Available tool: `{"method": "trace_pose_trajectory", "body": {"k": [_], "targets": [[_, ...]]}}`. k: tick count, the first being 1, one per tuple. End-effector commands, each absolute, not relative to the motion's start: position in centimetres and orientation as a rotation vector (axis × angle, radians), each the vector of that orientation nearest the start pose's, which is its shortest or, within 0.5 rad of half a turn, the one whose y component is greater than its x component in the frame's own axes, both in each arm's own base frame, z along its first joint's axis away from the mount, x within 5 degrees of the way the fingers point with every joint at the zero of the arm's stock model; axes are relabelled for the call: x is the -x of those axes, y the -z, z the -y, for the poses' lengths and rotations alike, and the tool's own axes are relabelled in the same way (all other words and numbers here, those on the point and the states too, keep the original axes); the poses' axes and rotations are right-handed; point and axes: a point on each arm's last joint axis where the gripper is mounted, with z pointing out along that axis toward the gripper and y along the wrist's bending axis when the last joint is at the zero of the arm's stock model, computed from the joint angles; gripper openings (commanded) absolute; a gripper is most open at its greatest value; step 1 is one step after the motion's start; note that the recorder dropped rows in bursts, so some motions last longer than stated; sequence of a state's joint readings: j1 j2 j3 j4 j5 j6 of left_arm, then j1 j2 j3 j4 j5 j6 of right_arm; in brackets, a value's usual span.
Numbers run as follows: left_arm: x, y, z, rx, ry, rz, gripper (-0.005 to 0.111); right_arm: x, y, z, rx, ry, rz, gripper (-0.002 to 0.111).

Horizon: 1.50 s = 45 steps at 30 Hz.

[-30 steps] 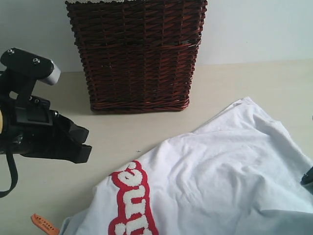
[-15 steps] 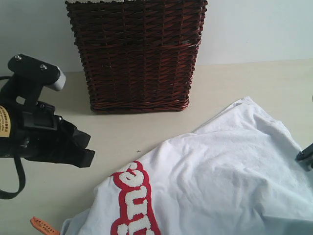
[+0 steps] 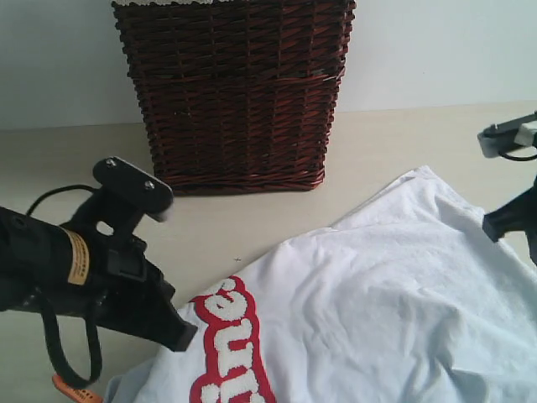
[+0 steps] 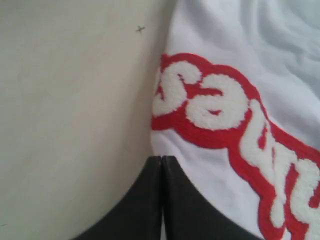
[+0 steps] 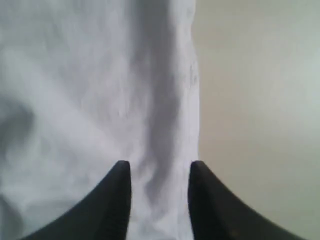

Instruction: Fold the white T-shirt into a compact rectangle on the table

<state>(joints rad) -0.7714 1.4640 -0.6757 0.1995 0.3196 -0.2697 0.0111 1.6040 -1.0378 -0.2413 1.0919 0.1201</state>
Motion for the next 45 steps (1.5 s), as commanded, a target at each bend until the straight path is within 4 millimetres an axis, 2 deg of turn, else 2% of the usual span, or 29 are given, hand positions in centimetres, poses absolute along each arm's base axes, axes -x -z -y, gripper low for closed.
{"method": "trace_pose_trajectory", "body": {"k": [1, 2, 5, 6, 8, 10, 12, 13, 16, 18, 19, 22, 25, 26, 27, 28, 29, 31, 32, 33, 35, 36, 40, 45], "targets": [[-17.5, -17.1, 19.6, -0.979, 0.246, -2.492, 0.000, -31.2, -19.6, 1.3, 0.017, 0.247, -2.931, 0.006], [-16.8, -16.1, 20.2, -1.046, 0.222, -2.523, 0.000, -32.0, -17.7, 1.2, 0.026, 0.222, -2.947, 0.000], [-16.0, -14.2, 20.7, -1.127, 0.155, -2.602, 0.000, -33.3, -13.5, 1.2, 0.043, 0.234, -3.062, 0.000], [-16.0, -13.4, 20.6, -1.143, 0.117, -2.643, 0.000, -33.6, -11.4, 1.3, 0.047, 0.245, -3.141, 0.000], [-16.4, -12.4, 20.4, -1.150, 0.043, -2.721, 0.000, -33.7, -9.5, 1.6, 0.098, 0.304, -3.215, 0.000], [-17.1, -11.4, 20.1, -1.155, -0.027, -2.783, 0.000, -33.9, -9.1, 1.6, 0.102, 0.312, -3.218, 0.000], [-18.4, -10.8, 19.6, -1.129, -0.078, -2.809, 0.000, -34.6, -10.2, 1.5, 0.062, 0.278, -3.176, 0.000], [-19.7, -10.8, 19.1, -1.062, -0.095, -2.821, 0.000, -35.0, -11.2, 1.4, 0.053, 0.269, -3.140, 0.000], [-23.3, -11.8, 16.9, -0.882, -0.153, -2.867, 0.000, -34.6, -13.6, 1.8, 0.096, 0.339, -3.102, 0.000], [-26.0, -12.8, 15.7, -0.754, -0.126, -2.832, 0.000, -34.4, -14.2, 2.2, 0.127, 0.399, -3.112, 0.000], [-26.6, -13.0, 15.6, -0.728, -0.106, -2.811, 0.000, -34.4, -14.2, 2.1, 0.119, 0.390, -3.112, 0.000], [-28.0, -14.0, 16.3, -0.797, -0.056, -2.687, 0.000, -34.3, -14.2, 1.8, 0.105, 0.329, -3.118, 0.000], [-28.7, -14.6, 16.5, -0.781, -0.053, -2.672, 0.000, -34.5, -14.2, 1.2, 0.159, 0.239, -3.112, 0.000], [-28.8, -14.7, 16.5, -0.779, -0.054, -2.671, 0.005, -34.6, -14.6, 1.0, 0.160, 0.202, -3.093, 0.000], [-28.9, -14.9, 16.6, -0.777, -0.059, -2.674, 0.019, -35.0, -15.4, 0.8, 0.155, 0.169, -3.064, 0.000], [-28.9, -15.0, 16.6, -0.775, -0.060, -2.672, 0.025, -35.3, -15.9, 0.7, 0.157, 0.145, -3.047, 0.000], [-28.9, -15.2, 16.5, -0.782, -0.073, -2.674, 0.042, -35.6, -17.1, 0.2, 0.169, 0.080, -3.018, 0.000], [-28.8, -15.7, 16.2, -0.804, -0.110, -2.667, 0.057, -35.8, -19.1, -0.6, 0.185, -0.043, -2.963, 0.000], [-28.8, -15.9, 16.2, -0.790, -0.105, -2.663, 0.059, -35.9, -19.8, -0.8, 0.187, -0.087, -2.939, 0.000], [-28.9, -16.3, 16.1, -0.698, -0.093, -2.668, 0.060, -35.9, -21.1, -1.3, 0.185, -0.151, -2.895, 0.000], [-28.8, -16.7, 16.3, -0.543, -0.030, -2.686, 0.060, -35.7, -22.1, -2.0, 0.217, -0.261, -2.837, 0.000], [-28.8, -16.4, 16.5, -0.521, 0.010, -2.693, 0.060, -35.7, -22.2, -2.3, 0.231, -0.305, -2.829, 0.000], [-28.6, -14.2, 17.1, -0.552, 0.071, -2.764, 0.060, -35.4, -22.4, -3.0, 0.285, -0.420, -2.832, 0.000], [-28.6, -12.6, 17.1, -0.568, 0.041, -2.819, 0.057, -35.1, -22.3, -3.1, 0.294, -0.446, -2.856, 0.000]]}}
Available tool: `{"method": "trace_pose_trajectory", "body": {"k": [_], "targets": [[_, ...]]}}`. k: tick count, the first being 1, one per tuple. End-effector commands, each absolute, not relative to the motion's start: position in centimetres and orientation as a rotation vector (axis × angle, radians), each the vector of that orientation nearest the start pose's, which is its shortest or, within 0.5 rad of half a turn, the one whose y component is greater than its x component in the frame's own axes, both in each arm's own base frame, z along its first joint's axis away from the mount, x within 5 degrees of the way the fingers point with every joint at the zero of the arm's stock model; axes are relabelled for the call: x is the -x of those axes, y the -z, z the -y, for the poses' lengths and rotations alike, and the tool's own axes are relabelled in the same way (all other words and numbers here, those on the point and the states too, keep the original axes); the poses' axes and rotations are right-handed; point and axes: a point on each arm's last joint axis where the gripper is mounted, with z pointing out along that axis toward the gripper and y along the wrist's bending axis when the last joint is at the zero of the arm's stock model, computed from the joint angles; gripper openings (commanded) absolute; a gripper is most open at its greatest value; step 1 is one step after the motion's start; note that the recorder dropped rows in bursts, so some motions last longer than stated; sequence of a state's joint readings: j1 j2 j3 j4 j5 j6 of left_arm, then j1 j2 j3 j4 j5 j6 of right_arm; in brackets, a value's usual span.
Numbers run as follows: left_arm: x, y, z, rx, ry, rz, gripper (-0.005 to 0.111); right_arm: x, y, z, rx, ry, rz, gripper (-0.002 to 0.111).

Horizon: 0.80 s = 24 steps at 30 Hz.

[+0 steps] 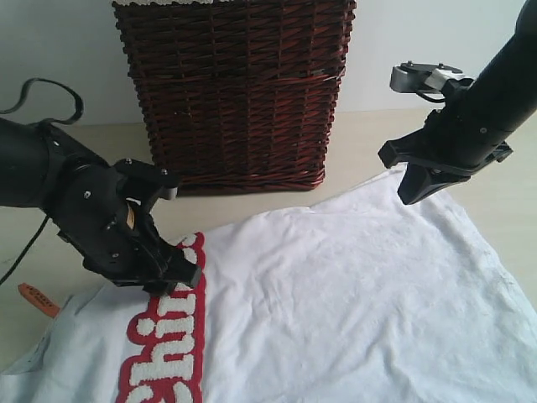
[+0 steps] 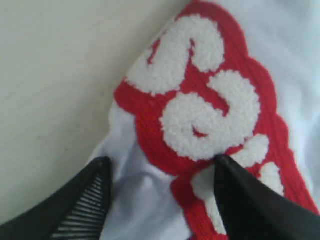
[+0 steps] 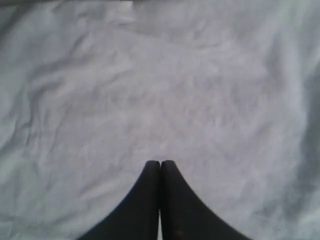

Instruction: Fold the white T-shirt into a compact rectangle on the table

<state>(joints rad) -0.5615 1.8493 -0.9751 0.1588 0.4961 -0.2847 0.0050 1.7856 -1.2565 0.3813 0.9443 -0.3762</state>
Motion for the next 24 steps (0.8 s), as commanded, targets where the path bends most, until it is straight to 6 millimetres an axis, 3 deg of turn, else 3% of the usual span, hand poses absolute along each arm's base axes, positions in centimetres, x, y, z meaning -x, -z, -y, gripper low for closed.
{"method": "trace_pose_trajectory", "body": {"k": [1, 6, 11, 15, 20, 24], "targets": [[-28.6, -12.6, 17.1, -0.570, 0.039, -2.818, 0.051, -35.1, -22.4, -3.2, 0.291, -0.458, -2.855, 0.000], [-28.9, -13.7, 17.2, -0.603, 0.034, -2.763, 0.001, -35.1, -22.4, -3.2, 0.288, -0.464, -2.855, 0.000], [-29.0, -14.9, 17.4, -0.604, 0.052, -2.726, 0.000, -35.1, -22.4, -3.2, 0.285, -0.466, -2.852, 0.000], [-27.6, -17.5, 18.7, -0.660, 0.094, -2.651, 0.000, -35.1, -22.4, -3.2, 0.301, -0.462, -2.847, 0.000], [-23.3, -20.7, 22.6, -0.860, 0.196, -2.505, 0.000, -35.2, -22.4, -3.2, 0.299, -0.458, -2.841, 0.000], [-18.8, -19.5, 25.6, -1.092, 0.161, -2.421, 0.000, -35.2, -22.4, -3.2, 0.299, -0.458, -2.841, 0.000]]}}
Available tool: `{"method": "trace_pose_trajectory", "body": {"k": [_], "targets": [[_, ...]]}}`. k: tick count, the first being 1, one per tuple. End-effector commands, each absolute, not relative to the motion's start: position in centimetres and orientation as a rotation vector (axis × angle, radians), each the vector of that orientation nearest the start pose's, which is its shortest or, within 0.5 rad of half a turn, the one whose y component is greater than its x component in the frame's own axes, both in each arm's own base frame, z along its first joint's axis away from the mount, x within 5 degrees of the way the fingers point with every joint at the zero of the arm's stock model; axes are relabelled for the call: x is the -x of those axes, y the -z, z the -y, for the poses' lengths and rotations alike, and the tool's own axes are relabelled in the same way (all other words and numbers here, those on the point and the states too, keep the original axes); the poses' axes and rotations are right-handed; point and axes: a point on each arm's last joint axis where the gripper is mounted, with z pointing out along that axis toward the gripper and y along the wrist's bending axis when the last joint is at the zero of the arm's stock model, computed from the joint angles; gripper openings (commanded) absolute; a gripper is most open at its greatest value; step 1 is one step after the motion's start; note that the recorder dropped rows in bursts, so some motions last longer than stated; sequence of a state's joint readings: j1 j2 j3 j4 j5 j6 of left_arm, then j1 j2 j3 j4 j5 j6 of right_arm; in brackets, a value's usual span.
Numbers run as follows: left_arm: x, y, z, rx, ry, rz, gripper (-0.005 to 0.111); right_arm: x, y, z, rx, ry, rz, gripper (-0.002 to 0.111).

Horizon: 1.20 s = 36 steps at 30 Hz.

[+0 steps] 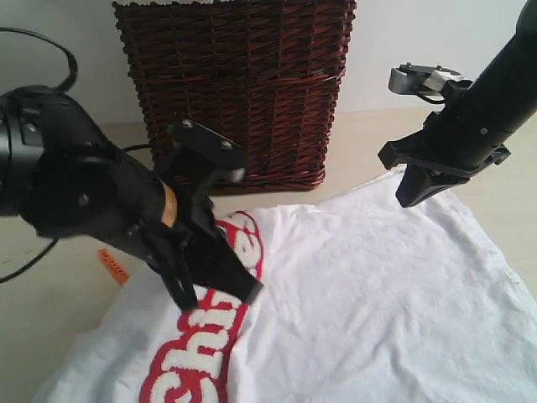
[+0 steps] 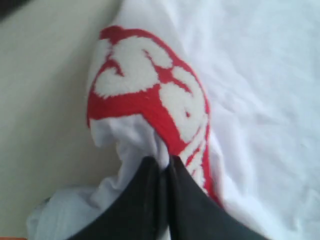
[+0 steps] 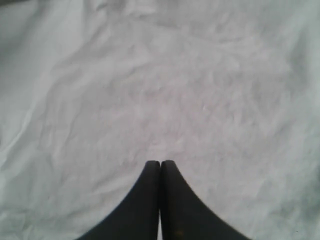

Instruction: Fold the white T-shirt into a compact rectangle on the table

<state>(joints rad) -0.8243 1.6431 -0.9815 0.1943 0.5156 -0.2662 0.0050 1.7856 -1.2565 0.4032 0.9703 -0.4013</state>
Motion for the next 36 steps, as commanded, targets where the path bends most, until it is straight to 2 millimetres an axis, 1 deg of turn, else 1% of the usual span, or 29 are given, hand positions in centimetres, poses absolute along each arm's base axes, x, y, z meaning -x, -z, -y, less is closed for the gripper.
{"method": "trace_pose_trajectory", "body": {"k": [1, 5, 8, 9, 11, 14, 16, 18, 19, 21, 23, 24, 27, 30, 33, 36], "targets": [[-17.7, -19.0, 26.2, -1.109, 0.147, -2.416, 0.000, -35.2, -22.4, -3.2, 0.299, -0.458, -2.841, 0.000], [-14.4, -16.6, 27.7, -1.224, 0.008, -2.323, 0.000, -35.2, -22.4, -3.2, 0.299, -0.458, -2.841, 0.000], [-12.1, -14.8, 28.8, -1.348, -0.031, -2.274, 0.000, -35.2, -22.4, -3.2, 0.299, -0.458, -2.841, 0.000], [-11.4, -14.2, 29.1, -1.379, -0.034, -2.269, 0.003, -35.2, -22.4, -3.2, 0.299, -0.458, -2.841, 0.000], [-10.1, -13.4, 29.7, -1.442, -0.045, -2.253, 0.013, -35.2, -22.4, -3.2, 0.299, -0.458, -2.841, 0.000], [-9.2, -12.6, 30.0, -1.477, -0.055, -2.250, 0.036, -35.2, -22.4, -3.2, 0.299, -0.458, -2.841, 0.000], [-9.1, -12.4, 29.9, -1.463, -0.071, -2.265, 0.056, -35.2, -22.4, -3.2, 0.299, -0.458, -2.841, 0.000], [-9.3, -12.4, 29.7, -1.454, -0.106, -2.272, 0.070, -35.2, -22.4, -3.2, 0.299, -0.458, -2.841, 0.000], [-9.4, -12.5, 29.5, -1.450, -0.134, -2.272, 0.074, -35.2, -22.4, -3.2, 0.303, -0.458, -2.841, 0.000], [-9.7, -13.0, 29.1, -1.421, -0.207, -2.267, 0.076, -35.2, -22.4, -3.2, 0.307, -0.455, -2.841, 0.000], [-10.2, -13.9, 28.9, -1.375, -0.278, -2.247, 0.075, -35.2, -22.4, -3.2, 0.306, -0.454, -2.839, 0.000], [-10.5, -14.7, 28.6, -1.341, -0.312, -2.232, 0.075, -35.2, -22.4, -3.2, 0.310, -0.453, -2.838, 0.000], [-11.1, -16.8, 28.2, -1.245, -0.337, -2.172, 0.075, -35.2, -22.4, -3.2, 0.310, -0.453, -2.838, 0.000], [-11.2, -18.7, 27.9, -1.182, -0.291, -2.143, 0.075, -35.2, -22.4, -3.2, 0.310, -0.453, -2.838, 0.000], [-11.5, -19.1, 27.9, -1.185, -0.277, -2.117, 0.075, -35.2, -22.4, -3.2, 0.310, -0.453, -2.838, 0.000], [-13.1, -18.3, 27.6, -1.159, -0.284, -2.145, 0.075, -35.2, -22.4, -3.2, 0.310, -0.454, -2.840, 0.000]]}}
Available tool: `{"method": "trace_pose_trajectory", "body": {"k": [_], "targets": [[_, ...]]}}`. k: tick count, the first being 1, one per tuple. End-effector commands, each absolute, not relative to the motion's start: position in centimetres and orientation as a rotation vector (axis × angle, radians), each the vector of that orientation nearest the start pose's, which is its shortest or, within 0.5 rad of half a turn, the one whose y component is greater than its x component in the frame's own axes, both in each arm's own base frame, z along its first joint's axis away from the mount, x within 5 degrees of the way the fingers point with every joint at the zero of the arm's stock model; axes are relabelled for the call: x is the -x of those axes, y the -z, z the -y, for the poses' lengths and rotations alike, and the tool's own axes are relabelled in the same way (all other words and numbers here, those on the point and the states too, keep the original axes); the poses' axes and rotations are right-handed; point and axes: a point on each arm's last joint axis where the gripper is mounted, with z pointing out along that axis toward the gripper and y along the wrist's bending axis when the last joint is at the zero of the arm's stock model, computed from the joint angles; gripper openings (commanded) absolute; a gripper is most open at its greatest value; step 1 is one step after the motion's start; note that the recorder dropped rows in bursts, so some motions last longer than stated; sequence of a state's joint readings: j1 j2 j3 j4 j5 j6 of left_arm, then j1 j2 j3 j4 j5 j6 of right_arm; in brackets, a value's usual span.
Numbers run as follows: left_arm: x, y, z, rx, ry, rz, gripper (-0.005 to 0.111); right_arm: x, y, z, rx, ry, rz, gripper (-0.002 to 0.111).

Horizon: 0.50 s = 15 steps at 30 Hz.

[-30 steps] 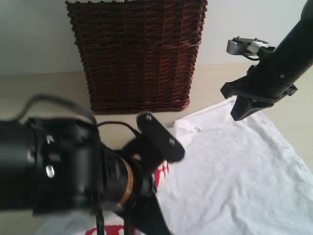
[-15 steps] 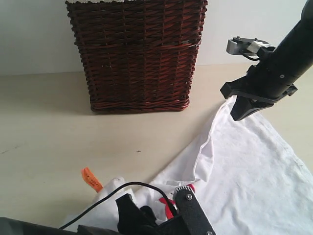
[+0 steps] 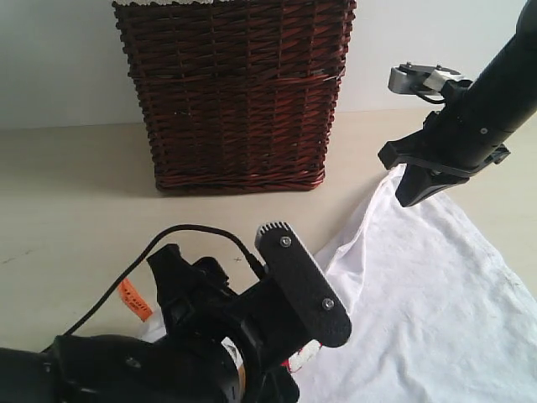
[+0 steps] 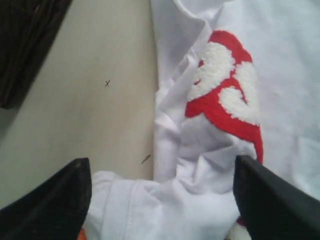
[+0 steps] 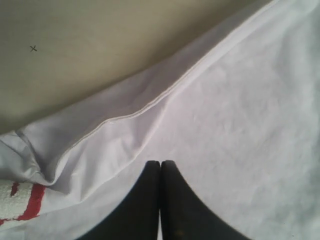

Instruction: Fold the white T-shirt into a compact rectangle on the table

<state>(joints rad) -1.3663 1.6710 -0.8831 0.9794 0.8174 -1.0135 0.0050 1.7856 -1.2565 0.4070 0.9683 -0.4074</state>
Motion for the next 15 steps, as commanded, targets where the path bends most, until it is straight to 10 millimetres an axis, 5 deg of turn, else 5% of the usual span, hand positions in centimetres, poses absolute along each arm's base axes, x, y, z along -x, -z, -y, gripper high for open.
{"method": "trace_pose_trajectory", "body": {"k": [1, 4, 11, 15], "targets": [[-13.9, -17.8, 27.4, -1.143, -0.270, -2.173, 0.075, -35.2, -22.4, -3.2, 0.311, -0.455, -2.841, 0.000], [-16.1, -16.7, 27.0, -1.062, -0.147, -2.290, 0.068, -35.1, -22.4, -3.2, 0.314, -0.460, -2.848, 0.000], [-18.8, -15.6, 26.5, -0.928, 0.236, -2.466, 0.021, -35.1, -22.4, -3.2, 0.313, -0.459, -2.846, 0.000], [-18.1, -14.2, 26.6, -1.026, 0.237, -2.545, 0.019, -35.2, -22.4, -3.2, 0.310, -0.454, -2.839, 0.000]]}}
